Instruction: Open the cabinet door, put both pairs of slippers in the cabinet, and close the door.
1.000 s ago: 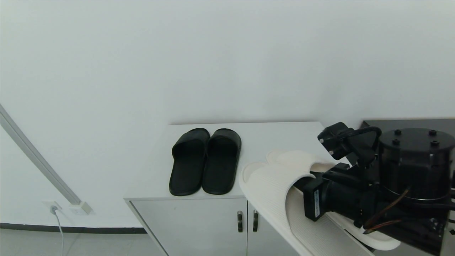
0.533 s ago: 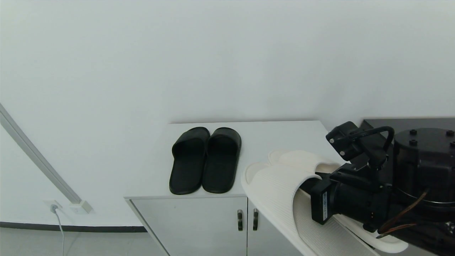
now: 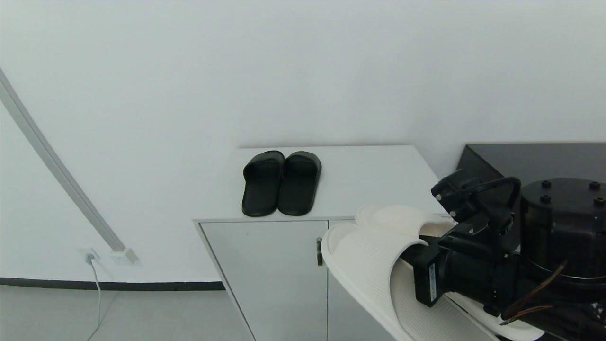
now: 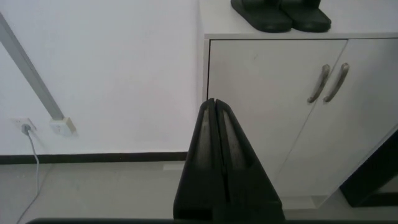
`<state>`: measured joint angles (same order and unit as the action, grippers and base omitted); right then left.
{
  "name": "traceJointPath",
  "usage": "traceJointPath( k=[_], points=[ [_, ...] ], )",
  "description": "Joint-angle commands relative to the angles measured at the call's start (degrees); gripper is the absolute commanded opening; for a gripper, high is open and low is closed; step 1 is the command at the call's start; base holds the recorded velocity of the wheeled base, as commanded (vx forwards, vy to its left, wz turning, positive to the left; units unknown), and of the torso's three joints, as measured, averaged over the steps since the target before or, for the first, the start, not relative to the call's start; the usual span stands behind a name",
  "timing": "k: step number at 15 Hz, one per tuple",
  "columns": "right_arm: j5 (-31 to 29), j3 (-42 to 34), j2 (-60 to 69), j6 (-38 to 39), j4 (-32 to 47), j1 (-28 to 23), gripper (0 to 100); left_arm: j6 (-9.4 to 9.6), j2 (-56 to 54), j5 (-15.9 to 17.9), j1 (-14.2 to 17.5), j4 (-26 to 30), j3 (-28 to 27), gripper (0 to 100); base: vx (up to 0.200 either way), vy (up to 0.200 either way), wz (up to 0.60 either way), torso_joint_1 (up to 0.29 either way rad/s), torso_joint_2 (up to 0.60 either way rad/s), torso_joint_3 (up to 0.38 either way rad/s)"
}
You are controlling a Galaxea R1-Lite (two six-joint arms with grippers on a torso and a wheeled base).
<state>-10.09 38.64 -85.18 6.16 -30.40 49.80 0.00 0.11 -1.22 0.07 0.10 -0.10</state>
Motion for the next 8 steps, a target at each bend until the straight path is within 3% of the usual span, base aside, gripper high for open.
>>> traceJointPath(
  k=[1, 8],
  points=[
    [0.0, -0.5, -0.3, -0.3, 0.0, 0.0, 0, 0.0, 0.0, 0.0, 0.0, 0.0, 0.0, 0, 0.0, 0.0, 0.0, 0.0, 0.0, 0.0],
    [0.6, -0.9, -0.3, -0.4, -0.1, 0.0, 0, -0.09, 0.0, 0.0, 0.0, 0.0, 0.0, 0, 0.0, 0.0, 0.0, 0.0, 0.0, 0.0]
  ],
)
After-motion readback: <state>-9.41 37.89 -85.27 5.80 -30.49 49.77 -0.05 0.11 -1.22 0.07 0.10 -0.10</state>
